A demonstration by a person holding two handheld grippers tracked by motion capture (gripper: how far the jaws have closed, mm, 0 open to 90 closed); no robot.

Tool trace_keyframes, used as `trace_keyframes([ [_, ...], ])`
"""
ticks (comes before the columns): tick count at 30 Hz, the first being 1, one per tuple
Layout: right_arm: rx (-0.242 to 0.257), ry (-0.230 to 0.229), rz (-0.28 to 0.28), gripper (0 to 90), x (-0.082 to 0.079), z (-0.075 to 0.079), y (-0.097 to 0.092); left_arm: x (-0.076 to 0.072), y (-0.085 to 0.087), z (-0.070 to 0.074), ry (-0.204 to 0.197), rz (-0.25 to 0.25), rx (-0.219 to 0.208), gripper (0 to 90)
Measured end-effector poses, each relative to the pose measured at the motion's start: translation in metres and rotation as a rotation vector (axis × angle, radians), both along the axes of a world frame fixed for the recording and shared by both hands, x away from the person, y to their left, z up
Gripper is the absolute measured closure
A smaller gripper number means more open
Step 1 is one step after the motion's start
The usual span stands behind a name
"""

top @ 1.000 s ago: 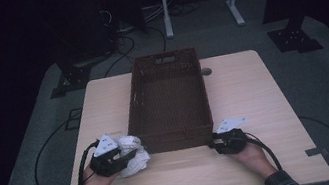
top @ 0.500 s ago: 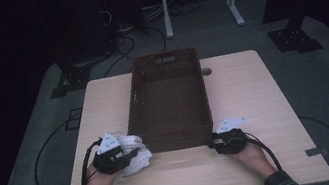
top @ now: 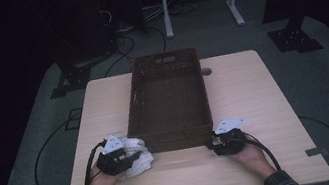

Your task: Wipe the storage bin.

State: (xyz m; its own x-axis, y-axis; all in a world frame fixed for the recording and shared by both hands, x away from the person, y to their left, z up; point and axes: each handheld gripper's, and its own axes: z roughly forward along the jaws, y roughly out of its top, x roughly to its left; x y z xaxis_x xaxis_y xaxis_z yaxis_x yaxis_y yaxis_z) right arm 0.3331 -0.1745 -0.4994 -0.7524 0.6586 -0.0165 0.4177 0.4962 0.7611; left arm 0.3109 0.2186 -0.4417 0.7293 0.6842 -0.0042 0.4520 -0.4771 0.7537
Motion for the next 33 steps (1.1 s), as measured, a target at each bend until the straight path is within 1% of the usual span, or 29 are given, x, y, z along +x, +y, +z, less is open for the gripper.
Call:
trace_keyframes([
  [1, 0.0, 0.0, 0.0, 46.3, 0.0, 0.0, 0.0, 0.0, 0.0, 0.0, 0.0, 0.0, 0.0, 66.7],
  [3, 0.02, -0.002, -0.003, 45.4, -0.001, 0.002, -0.002, 0.0, 0.0, -0.001, 0.005, -0.005, 0.007, 66.7],
  [4, 0.02, -0.002, -0.003, 45.4, -0.001, 0.002, -0.002, 0.0, -0.001, -0.002, 0.007, -0.004, 0.009, 66.7],
  [5, 0.039, -0.004, -0.007, 45.0, -0.001, 0.003, -0.003, 0.001, -0.001, -0.003, 0.015, -0.005, 0.008, 66.7],
  [7, 0.061, -0.004, -0.01, 44.9, 0.0, 0.004, -0.003, 0.001, -0.001, -0.004, 0.018, -0.005, 0.007, 66.7],
  [8, 0.063, -0.003, -0.011, 45.5, 0.001, 0.003, -0.002, 0.002, -0.001, -0.005, 0.019, -0.006, 0.015, 66.7],
  [10, 0.065, -0.007, -0.013, 47.1, 0.001, 0.002, -0.001, 0.003, -0.001, -0.006, 0.019, -0.002, 0.015, 66.7],
  [11, 0.068, -0.006, -0.014, 49.5, 0.001, 0.002, -0.001, 0.004, -0.002, -0.008, 0.035, -0.002, 0.02, 66.7],
  [12, 0.07, -0.007, -0.015, 50.7, 0.0, 0.001, -0.001, 0.005, -0.002, -0.009, 0.04, -0.002, 0.025, 66.7],
  [13, 0.069, -0.011, -0.014, 51.5, 0.0, 0.0, -0.001, 0.006, -0.002, -0.011, 0.046, -0.001, 0.024, 66.7],
  [14, 0.058, -0.01, -0.019, 54.7, 0.0, 0.0, -0.001, 0.006, -0.003, -0.012, 0.048, 0.0, 0.024, 66.7],
  [15, 0.043, -0.01, -0.022, 55.5, 0.0, -0.001, 0.0, 0.007, -0.003, -0.012, 0.055, 0.006, 0.022, 66.7],
  [18, 0.043, 0.008, -0.022, 58.2, 0.001, -0.001, 0.0, 0.011, -0.003, -0.017, 0.074, 0.007, 0.037, 66.7],
  [19, 0.043, 0.021, -0.022, 58.6, 0.001, -0.001, 0.0, 0.011, -0.003, -0.017, 0.074, 0.007, 0.037, 66.7],
  [20, 0.042, 0.023, -0.022, 58.8, 0.001, -0.001, 0.0, 0.012, -0.004, -0.02, 0.084, 0.003, 0.041, 66.7],
  [22, 0.044, 0.027, -0.022, 58.9, 0.001, -0.001, 0.0, 0.013, -0.005, -0.021, 0.089, 0.006, 0.039, 66.7],
  [23, 0.044, 0.037, -0.018, 61.8, 0.002, -0.001, 0.0, 0.013, -0.005, -0.022, 0.092, 0.007, 0.045, 66.7],
  [24, 0.042, 0.033, -0.015, 62.3, 0.002, -0.001, 0.001, 0.015, -0.005, -0.024, 0.103, 0.01, 0.047, 66.7],
  [25, 0.042, 0.033, -0.015, 62.3, 0.002, -0.001, 0.001, 0.015, -0.005, -0.024, 0.103, 0.01, 0.047, 66.7],
  [26, 0.034, 0.029, -0.013, 63.1, 0.001, -0.001, 0.002, 0.017, -0.004, -0.027, 0.111, 0.013, 0.054, 66.8],
  [29, 0.034, 0.028, -0.018, 63.4, 0.001, -0.001, 0.003, 0.018, -0.005, -0.028, 0.119, 0.017, 0.053, 66.8],
  [31, 0.032, 0.023, -0.017, 63.4, 0.001, -0.001, 0.004, 0.018, -0.005, -0.027, 0.116, 0.017, 0.055, 66.8],
  [33, 0.036, 0.03, -0.019, 63.5, 0.001, -0.001, 0.004, 0.017, -0.005, -0.026, 0.109, 0.016, 0.056, 66.8],
])
